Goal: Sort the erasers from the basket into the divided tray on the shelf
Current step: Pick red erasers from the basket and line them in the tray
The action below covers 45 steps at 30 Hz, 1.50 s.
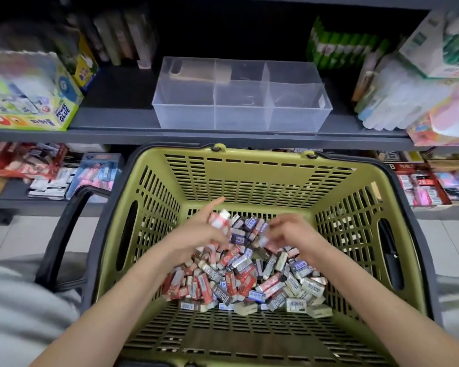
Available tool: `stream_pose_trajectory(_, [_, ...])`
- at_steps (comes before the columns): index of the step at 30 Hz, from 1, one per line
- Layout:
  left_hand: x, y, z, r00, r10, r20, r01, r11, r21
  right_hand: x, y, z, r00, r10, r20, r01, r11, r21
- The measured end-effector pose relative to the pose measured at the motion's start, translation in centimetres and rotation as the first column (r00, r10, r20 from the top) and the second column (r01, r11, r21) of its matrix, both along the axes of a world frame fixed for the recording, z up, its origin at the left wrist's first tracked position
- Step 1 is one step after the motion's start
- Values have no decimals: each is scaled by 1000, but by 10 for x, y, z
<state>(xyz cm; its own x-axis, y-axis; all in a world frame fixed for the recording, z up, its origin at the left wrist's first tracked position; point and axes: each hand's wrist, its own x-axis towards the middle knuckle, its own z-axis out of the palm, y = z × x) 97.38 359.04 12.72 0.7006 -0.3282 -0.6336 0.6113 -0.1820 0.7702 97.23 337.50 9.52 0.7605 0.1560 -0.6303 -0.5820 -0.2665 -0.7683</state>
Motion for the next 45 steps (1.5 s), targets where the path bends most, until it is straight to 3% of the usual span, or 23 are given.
stream_pose_trajectory(1, [2, 7, 3, 995, 88, -48, -91, 994, -61, -5, -4, -10, 967, 251, -36, -252, 936, -246])
stream_pose_trajectory(2, [3, 13, 6, 982, 162, -99, -173, 977, -126, -11, -5, -21, 875, 475, -95, -463, 763, -451])
stream_pose_trajectory(3, [4, 18, 9, 968, 207, -141, -231, 956, -181, -17, -3, -29, 772, 617, -153, -571, 569, -592])
stream_pose_trajectory(4, [4, 23, 12, 958, 229, -173, -265, 938, -224, -23, 0, -37, 709, 677, -195, -598, 431, -676])
stream_pose_trajectory(5, [2, 26, 13, 950, 239, -201, -287, 922, -259, -28, 5, -44, 706, 677, -207, -585, 392, -710])
stream_pose_trajectory(6, [-1, 27, 13, 940, 249, -234, -312, 906, -285, -32, 9, -51, 728, 653, -208, -571, 410, -711])
stream_pose_trajectory(9, [-13, 24, 9, 846, 326, -422, -475, 820, -319, -42, 29, -67, 851, 487, -196, -502, 646, -576])
stream_pose_trajectory(12, [-20, 19, 7, 759, 344, -552, -590, 722, -362, -52, 45, -75, 896, 424, -130, -428, 750, -504])
stream_pose_trajectory(16, [-19, 17, 6, 741, 324, -588, -624, 655, -426, -56, 39, -71, 948, 292, -125, -317, 867, -384])
stream_pose_trajectory(19, [-15, 18, 5, 762, 354, -542, -602, 695, -393, -50, 23, -48, 969, 209, -128, -235, 941, -244])
stream_pose_trajectory(22, [-11, 19, 3, 818, 351, -456, -516, 797, -314, -38, 10, -6, 974, 212, -83, -215, 976, -38])
stream_pose_trajectory(25, [-10, 15, 2, 872, 233, -431, -373, 886, -275, -21, 17, 36, 969, 249, 6, -246, 952, 180])
stream_pose_trajectory(28, [-15, 13, 4, 906, 68, -418, -215, 925, -314, -10, 47, 59, 935, 318, 157, -339, 932, 131])
stream_pose_trajectory(31, [-18, 19, 6, 903, 74, -423, -236, 908, -346, -5, 65, 61, 926, 300, 227, -339, 927, 160])
stream_pose_trajectory(34, [-15, 29, 8, 881, 196, -431, -334, 902, -273, -6, 52, 45, 985, 117, 124, -153, 928, 338])
stream_pose_trajectory(35, [-14, 32, 9, 884, 222, -410, -349, 899, -265, -11, 47, 34, 986, 122, 117, -148, 959, 243])
stream_pose_trajectory(36, [-13, 33, 10, 886, 240, -396, -365, 888, -281, -20, 44, 19, 968, 227, 107, -229, 973, 8])
stream_pose_trajectory(38, [-12, 33, 11, 890, 257, -375, -391, 855, -341, -39, 42, -19, 875, 482, -48, -460, 798, -390])
stream_pose_trajectory(40, [-11, 33, 10, 901, 271, -339, -394, 837, -379, -50, 49, -50, 821, 557, -121, -520, 646, -558])
stream_pose_trajectory(45, [-11, 34, 7, 890, 328, -317, -437, 811, -388, -60, 61, -77, 786, 618, 2, -381, 488, -785])
